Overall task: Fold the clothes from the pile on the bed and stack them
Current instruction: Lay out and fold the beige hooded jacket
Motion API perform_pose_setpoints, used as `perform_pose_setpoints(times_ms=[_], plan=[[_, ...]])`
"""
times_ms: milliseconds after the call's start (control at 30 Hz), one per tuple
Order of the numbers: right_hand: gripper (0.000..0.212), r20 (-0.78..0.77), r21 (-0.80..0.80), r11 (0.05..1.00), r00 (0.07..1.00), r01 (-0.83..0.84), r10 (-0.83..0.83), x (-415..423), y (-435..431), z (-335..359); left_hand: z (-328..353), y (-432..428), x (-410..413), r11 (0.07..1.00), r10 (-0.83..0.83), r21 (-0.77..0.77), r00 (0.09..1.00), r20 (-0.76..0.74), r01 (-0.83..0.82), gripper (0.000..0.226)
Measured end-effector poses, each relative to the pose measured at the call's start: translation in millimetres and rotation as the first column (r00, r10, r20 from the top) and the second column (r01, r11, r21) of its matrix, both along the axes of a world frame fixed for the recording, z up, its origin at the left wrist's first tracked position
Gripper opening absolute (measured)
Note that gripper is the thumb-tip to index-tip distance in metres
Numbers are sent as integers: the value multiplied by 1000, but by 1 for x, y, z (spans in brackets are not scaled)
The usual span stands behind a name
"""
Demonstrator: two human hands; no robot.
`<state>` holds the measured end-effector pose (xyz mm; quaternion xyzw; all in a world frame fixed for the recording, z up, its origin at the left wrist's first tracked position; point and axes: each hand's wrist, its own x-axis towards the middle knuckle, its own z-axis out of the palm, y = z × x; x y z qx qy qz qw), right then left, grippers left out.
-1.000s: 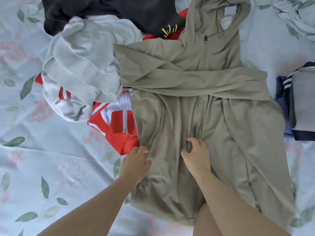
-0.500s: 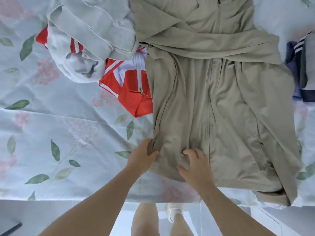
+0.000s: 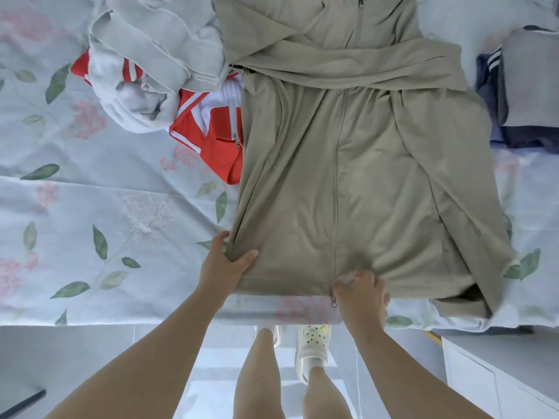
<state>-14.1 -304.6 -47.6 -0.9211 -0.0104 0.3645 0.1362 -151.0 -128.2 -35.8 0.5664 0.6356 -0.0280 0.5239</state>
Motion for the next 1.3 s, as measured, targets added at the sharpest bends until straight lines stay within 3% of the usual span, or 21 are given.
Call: perform_pose_setpoints(times_ms=[33,100,167,233,300,433,600,667,733,833,967,1067,1167,1233,1300], plan=[[45,48,-9,982,981,-187,187,-1,-1,4,0,-2,1,996,-68,-56,998,1,68,44],[63,94,17,849,846,-528,524,-3,-2,6,1,-3,4,986,-110,-126,994,4,109,35],[75,52,-18,724,722,-690,689,-4,-2,2,4,-3,6,980,-7,-199,996,92,25,31],[85,95,-93,663,656,-743,749,-6,-4,-7,10,-5,6,955,125,-290,973,194,-65,28],[99,208,-127,658,629,-742,749,-7,-4,-15,16,-4,5,932,228,-335,942,247,-138,22],[104,337,-123,610,545,-783,768,5,-5,-29,21,2,3,955,229,-245,938,259,-165,25],[95,410,-123,554,466,-823,784,19,-5,-30,27,10,5,976,126,-183,992,30,-118,28],[82,442,-131,562,459,-817,770,24,-11,-30,22,8,3,989,23,-144,999,-24,-26,29],[60,479,-131,572,453,-810,752,27,-19,-29,14,-5,-2,983,-175,-83,977,-123,166,28],[25,512,-114,559,434,-821,741,31,-31,-26,7,-38,-15,960,-260,-160,946,-193,232,15],[37,509,-86,492,387,-866,769,33,-42,-25,1,-57,-29,990,-123,-95,955,-269,101,15],[50,475,-108,508,405,-855,782,36,-47,-27,-2,-54,-23,991,30,-126,995,-100,-42,28],[74,450,-134,503,400,-854,798,42,-48,-34,-6,-54,-15,971,-12,-240,1000,-29,5,32],[68,484,-108,499,393,-860,782,49,-49,-38,-10,-52,-15,965,14,-262,1000,-27,-20,24],[57,514,-71,500,398,-863,760,58,-47,-37,-9,-46,-18,946,149,-295,989,15,-138,21]])
